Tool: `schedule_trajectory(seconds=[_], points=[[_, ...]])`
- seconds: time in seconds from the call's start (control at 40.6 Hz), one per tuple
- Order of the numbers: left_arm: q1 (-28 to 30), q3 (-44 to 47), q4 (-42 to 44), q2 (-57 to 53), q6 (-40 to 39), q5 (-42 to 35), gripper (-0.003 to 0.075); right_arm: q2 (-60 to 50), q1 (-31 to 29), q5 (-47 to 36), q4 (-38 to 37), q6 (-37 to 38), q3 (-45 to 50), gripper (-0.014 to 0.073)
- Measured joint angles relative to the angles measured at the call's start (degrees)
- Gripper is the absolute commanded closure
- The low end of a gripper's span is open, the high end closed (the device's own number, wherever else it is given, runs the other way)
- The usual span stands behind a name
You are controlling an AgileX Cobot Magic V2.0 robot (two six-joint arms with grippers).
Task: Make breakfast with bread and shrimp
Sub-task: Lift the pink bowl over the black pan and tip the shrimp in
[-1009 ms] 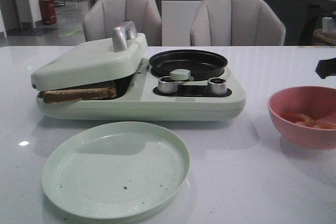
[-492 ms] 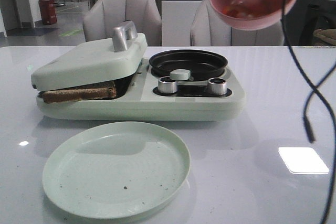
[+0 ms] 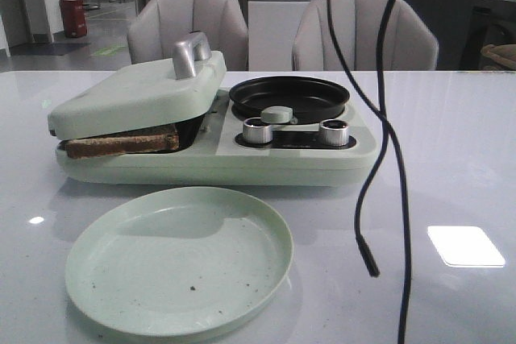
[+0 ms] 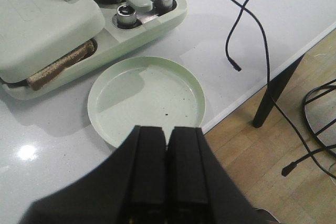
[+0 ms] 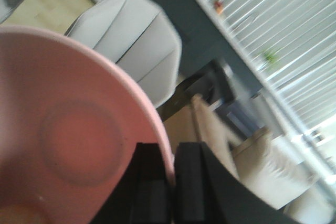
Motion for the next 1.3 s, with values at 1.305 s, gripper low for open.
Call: schedule_trajectory(seconds=[1.305], points=[[0.00,0.00,0.00,0.00,0.00,0.00,0.0619,20.46,5.25,16.06,-7.21,-19.14,-19.05,0.0549]])
